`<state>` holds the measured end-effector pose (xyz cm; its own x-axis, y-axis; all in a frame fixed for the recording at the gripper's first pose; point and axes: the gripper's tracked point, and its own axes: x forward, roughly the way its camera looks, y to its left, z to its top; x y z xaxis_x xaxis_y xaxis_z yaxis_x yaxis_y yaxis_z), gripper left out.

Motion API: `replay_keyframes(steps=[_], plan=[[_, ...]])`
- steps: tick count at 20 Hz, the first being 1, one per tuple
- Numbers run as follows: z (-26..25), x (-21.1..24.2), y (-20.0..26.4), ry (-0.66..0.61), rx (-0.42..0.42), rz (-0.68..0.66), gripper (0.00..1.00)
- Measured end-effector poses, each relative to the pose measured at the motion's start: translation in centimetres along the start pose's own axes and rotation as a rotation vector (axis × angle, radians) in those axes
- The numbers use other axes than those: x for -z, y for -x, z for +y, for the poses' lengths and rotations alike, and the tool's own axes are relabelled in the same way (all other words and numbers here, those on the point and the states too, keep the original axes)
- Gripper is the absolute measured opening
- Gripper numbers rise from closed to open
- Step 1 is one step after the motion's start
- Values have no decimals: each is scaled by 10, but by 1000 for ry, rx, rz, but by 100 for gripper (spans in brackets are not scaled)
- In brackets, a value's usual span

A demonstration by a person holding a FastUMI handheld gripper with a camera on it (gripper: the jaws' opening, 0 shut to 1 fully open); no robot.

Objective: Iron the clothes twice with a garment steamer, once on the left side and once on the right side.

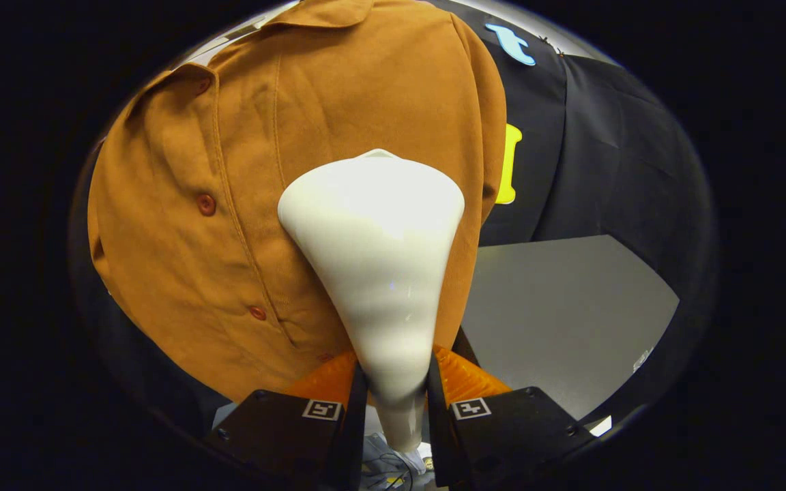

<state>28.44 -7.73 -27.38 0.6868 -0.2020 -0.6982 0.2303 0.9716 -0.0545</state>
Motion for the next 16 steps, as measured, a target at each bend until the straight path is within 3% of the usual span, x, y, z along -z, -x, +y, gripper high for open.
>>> replay_keyframes(steps=[16], plan=[[-12,74,-26,-3,12,227,44]])
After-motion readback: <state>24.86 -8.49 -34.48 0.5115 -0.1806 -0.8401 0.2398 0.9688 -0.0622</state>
